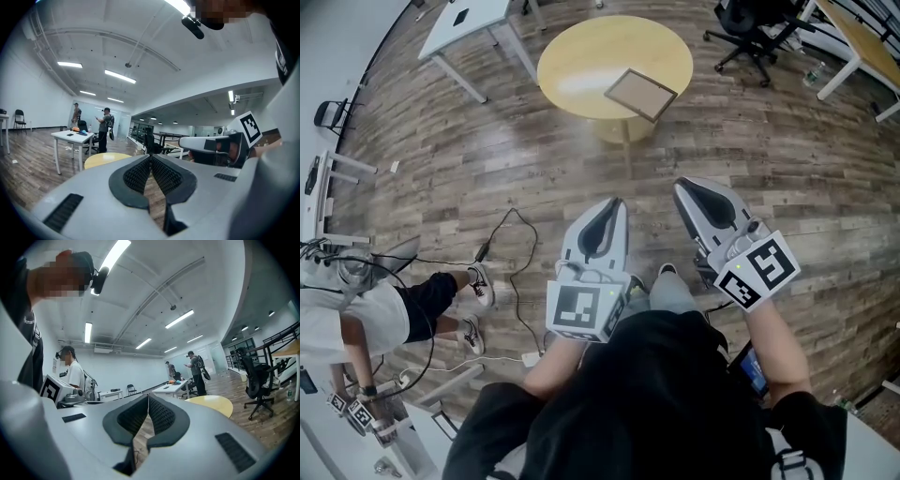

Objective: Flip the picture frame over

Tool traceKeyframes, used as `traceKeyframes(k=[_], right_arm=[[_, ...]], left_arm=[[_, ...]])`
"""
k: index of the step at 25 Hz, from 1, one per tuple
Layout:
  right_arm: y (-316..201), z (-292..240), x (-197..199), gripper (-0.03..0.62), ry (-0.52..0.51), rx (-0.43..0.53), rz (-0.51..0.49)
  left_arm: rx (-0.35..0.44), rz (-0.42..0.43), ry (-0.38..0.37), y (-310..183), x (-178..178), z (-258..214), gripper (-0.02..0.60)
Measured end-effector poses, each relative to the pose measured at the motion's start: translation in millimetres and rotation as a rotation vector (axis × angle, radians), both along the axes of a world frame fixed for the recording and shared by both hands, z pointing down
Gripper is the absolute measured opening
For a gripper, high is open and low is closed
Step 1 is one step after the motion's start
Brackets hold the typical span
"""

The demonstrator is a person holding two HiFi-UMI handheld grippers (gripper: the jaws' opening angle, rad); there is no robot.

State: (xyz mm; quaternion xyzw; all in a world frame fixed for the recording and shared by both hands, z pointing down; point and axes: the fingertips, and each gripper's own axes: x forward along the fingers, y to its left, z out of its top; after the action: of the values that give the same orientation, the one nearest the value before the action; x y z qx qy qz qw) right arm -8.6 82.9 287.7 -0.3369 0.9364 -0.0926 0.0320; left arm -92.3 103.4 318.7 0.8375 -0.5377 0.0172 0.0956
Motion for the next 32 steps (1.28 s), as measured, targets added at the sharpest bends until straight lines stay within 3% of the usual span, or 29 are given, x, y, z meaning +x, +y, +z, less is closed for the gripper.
traceKeyframes(k=[9,16,23,32], right_arm=[[-44.1,7.0,17.2,0.018,-0.001,-0.009,0.014],[-113.1,14.6,42.6,0.018,-0.022,-0.017,-0.006],[-175.6,24.7,70.1,0.018,-0.026,-0.035,-0.046],[-211.4,33.9,93.2,0.018,-0.004,-0.009,-0.086]], left_arm=[[-0.007,0.015,-0.007,-43.9,15.5,2.3,0.035],[-0.003,0.012,-0.039,-108.0,41.6,4.4,0.034],[-0.004,-0.033,-0.074,-170.7,65.0,3.5,0.034],[-0.031,-0.059,-0.096,-205.2,92.7,4.3,0.034]])
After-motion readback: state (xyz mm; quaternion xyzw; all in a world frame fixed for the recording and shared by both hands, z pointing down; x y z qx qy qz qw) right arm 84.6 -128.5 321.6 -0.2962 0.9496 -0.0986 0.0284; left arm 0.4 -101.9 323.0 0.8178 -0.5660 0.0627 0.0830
